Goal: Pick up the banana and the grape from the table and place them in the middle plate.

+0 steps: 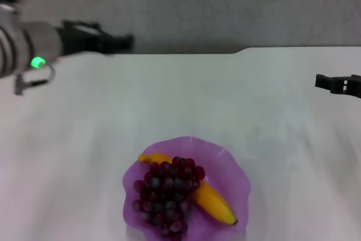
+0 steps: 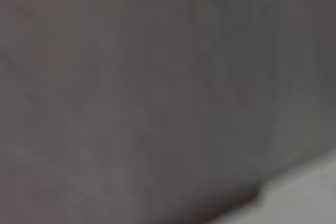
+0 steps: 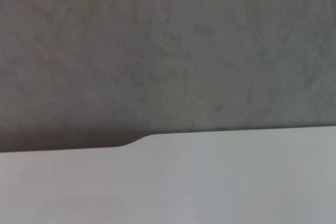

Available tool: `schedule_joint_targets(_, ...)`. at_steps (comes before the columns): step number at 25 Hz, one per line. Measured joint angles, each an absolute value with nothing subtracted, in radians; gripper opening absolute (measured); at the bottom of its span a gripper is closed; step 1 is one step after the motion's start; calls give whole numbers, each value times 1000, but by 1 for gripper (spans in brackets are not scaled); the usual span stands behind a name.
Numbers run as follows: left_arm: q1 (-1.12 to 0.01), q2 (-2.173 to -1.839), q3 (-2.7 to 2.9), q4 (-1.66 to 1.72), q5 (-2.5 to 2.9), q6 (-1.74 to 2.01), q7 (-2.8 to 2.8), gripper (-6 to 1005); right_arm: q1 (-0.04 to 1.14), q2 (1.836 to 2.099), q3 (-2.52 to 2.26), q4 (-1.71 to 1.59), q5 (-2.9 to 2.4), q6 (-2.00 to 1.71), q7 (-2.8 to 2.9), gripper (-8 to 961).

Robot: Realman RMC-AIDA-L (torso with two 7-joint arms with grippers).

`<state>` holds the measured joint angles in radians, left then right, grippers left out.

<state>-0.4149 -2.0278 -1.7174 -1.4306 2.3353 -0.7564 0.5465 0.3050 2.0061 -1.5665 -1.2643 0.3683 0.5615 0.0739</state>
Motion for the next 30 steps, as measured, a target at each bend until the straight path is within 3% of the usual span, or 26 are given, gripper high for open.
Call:
schedule_joint_targets(6,-299,-2031,-1748,-1407,2105,-487,778,853,305,2006,-1560,-1237,369,521,74,850)
schedule_joint_targets(12,-268,-2032,-1739,-1325,1853,-334,1059,853,322,2005,-1557,-1182,371,431,73,850)
schedule_joint_targets(30,-195,-2031,-1815,-1240,1131,-352,1774,844,344,2008,-1554,-935,389,57,80,850)
